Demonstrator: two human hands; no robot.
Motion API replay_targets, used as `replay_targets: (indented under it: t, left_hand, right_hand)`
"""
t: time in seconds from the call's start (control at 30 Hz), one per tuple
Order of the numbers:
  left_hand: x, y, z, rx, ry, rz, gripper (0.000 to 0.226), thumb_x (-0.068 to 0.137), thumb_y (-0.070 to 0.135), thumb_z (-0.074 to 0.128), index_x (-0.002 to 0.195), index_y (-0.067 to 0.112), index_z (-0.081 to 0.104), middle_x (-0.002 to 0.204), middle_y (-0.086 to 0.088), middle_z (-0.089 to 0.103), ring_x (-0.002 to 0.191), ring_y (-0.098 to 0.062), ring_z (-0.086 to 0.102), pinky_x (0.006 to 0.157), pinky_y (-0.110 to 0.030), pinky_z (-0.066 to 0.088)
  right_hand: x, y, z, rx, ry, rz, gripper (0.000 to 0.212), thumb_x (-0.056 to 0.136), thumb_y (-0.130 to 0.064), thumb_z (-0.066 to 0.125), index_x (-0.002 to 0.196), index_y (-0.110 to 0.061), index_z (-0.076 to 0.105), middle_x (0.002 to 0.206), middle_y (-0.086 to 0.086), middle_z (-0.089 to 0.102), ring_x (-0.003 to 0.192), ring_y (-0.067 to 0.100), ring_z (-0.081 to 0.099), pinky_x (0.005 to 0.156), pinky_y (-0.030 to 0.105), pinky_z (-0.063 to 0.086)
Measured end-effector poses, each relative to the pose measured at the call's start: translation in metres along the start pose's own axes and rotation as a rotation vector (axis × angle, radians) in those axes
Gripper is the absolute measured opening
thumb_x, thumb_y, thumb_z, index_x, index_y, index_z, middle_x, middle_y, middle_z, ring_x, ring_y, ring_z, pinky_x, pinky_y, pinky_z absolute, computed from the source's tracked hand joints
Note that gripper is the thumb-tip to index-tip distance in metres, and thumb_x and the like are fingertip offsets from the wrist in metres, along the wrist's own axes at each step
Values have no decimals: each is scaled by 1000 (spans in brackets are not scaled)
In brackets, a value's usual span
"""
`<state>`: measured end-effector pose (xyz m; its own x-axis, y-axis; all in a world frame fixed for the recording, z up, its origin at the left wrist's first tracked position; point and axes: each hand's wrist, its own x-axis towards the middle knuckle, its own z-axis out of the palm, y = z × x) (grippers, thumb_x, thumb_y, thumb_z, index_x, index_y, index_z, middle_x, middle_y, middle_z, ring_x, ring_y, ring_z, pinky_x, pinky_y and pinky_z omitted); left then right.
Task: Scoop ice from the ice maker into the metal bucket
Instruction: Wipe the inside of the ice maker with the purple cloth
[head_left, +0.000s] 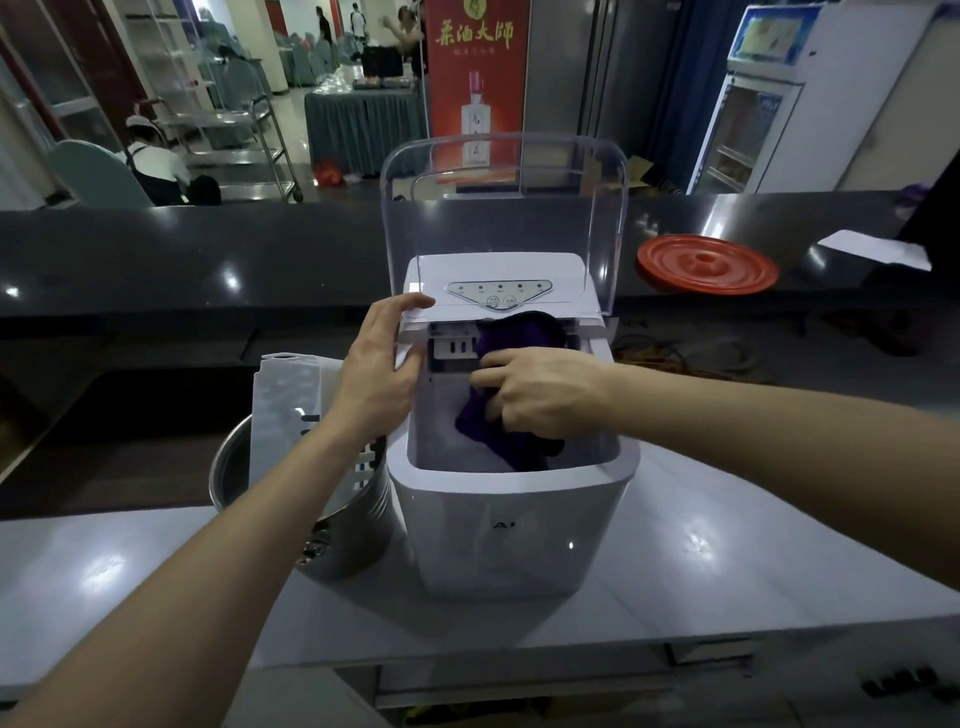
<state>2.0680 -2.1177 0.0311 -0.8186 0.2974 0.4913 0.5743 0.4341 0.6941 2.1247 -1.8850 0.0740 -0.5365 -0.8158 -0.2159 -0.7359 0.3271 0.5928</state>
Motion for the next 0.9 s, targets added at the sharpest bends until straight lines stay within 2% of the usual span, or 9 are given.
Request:
replay_targets:
  t: [0.13, 0.23, 0.37, 0.47, 0.57, 0.73, 0.83, 0.9]
  left_hand:
    - [1, 0, 1, -21, -3, -11, 50, 104, 7, 61, 143, 38, 53, 147, 14, 51, 135, -13, 55, 112, -47, 53]
    - [1, -1, 1, -24, 6, -10, 51, 103, 7, 61, 143, 38, 54, 146, 13, 53, 134, -13, 57, 113, -48, 52]
    - [1, 0, 3, -43, 18, -19, 53, 101, 5, 59, 141, 38, 55, 145, 13, 55, 131, -14, 59, 112, -48, 51]
    - [0, 1, 3, -55, 7, -28, 52, 100, 6, 59, 141, 38, 55, 144, 12, 54, 132, -13, 58, 113, -47, 50]
    - [1, 0, 2, -66, -2, -10, 55, 97, 4, 57, 141, 35, 55, 145, 9, 54, 131, -14, 58, 115, -44, 48]
    - [-1, 5, 3, -54, 7, 9, 53, 97, 0, 57, 141, 28, 57, 143, 5, 52, 132, -9, 53, 114, -26, 42]
    - [0, 4, 5, -70, -7, 23, 51, 97, 0, 58, 141, 27, 57, 142, 5, 51, 132, -9, 51, 115, -26, 40]
    - [0, 4, 6, -86, 2, 19, 49, 98, 0, 58, 139, 26, 58, 139, 7, 51, 131, -6, 50, 115, -26, 40]
  right_hand:
    - [-31, -4, -17, 132, -151, 140, 28, 99, -22, 54, 90, -22, 80, 95, -7, 71, 116, 21, 54, 107, 34, 42]
    - [-37, -9, -41, 322, -164, 322, 28, 91, -16, 60, 109, -26, 79, 110, -3, 67, 115, 23, 53, 103, 35, 44]
    - [-44, -33, -48, 666, 193, 660, 46, 83, -3, 66, 121, -25, 80, 138, -3, 64, 125, 22, 56, 105, 39, 48]
    - [-38, -60, -48, 822, 538, 981, 56, 81, 6, 71, 128, -22, 78, 132, -1, 63, 117, 21, 63, 103, 35, 53]
    - [-24, -72, -47, 870, 809, 1226, 53, 84, 3, 72, 132, -20, 76, 122, 0, 69, 108, 20, 66, 99, 36, 55]
    - [2, -87, -60, 902, 941, 1558, 52, 91, -2, 67, 140, -21, 69, 113, 0, 75, 103, 18, 67, 96, 38, 58]
    - [15, -99, -74, 662, 983, 1797, 42, 92, -11, 74, 133, -16, 72, 102, 4, 73, 97, 27, 67, 87, 44, 61]
    - [24, -101, -79, 516, 870, 1867, 50, 91, -18, 76, 140, -20, 67, 107, 7, 69, 103, 30, 62, 88, 50, 60]
